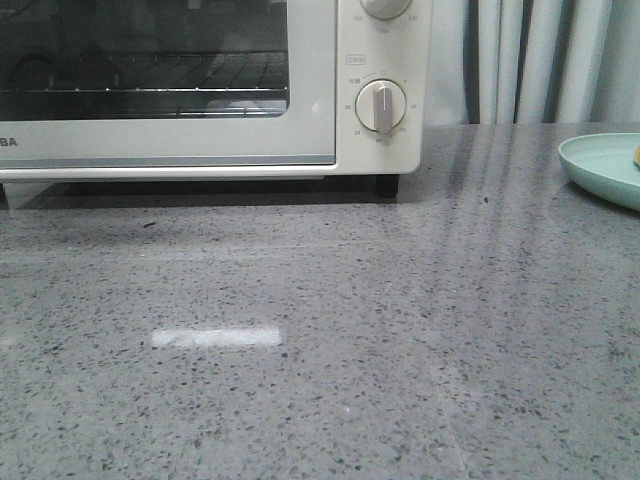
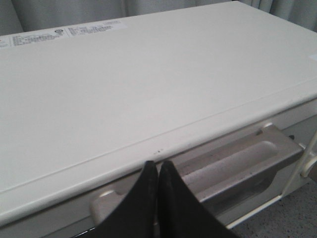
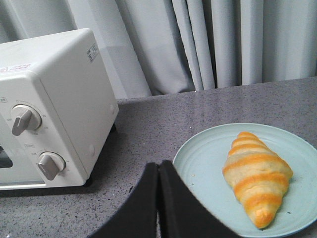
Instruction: Put bread in oven
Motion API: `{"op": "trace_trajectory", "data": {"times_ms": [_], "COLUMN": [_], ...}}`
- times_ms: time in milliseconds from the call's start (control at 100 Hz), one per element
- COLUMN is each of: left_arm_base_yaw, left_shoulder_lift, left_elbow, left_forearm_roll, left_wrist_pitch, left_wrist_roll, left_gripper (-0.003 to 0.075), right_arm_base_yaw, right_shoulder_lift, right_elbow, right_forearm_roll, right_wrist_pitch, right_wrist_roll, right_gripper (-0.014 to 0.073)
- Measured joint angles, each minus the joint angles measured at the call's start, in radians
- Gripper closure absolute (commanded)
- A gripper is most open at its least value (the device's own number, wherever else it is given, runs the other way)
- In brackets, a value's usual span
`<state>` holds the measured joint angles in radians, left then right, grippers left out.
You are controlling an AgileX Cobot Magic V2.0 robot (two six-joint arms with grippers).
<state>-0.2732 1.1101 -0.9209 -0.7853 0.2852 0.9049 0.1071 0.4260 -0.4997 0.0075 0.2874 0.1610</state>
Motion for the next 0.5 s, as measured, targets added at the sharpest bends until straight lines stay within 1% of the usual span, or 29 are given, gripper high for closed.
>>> {"op": "trace_trajectory", "data": {"times_ms": [400, 500], "left_arm_base_yaw": [-0.001, -0.001], "left_shoulder_lift": [0.023, 0.008], "left_elbow": [0.013, 0.018], "left_forearm_roll": [0.034, 0.034], "left_wrist_pitch": [-0.015, 0.024], "left_wrist_roll": [0.000, 0.000], "left_gripper": [0.0742, 0.0742], "right_arm_base_yaw": [0.000, 0.000], "right_shoulder_lift": [0.000, 0.000], "right_elbow": [0.000, 0.000], "right_forearm_roll": [0.000, 0.000], "right_wrist_pitch": [0.017, 0.029], "right_wrist_roll": [0.000, 0.000], "right_gripper": [0.0662, 0.0662]}}
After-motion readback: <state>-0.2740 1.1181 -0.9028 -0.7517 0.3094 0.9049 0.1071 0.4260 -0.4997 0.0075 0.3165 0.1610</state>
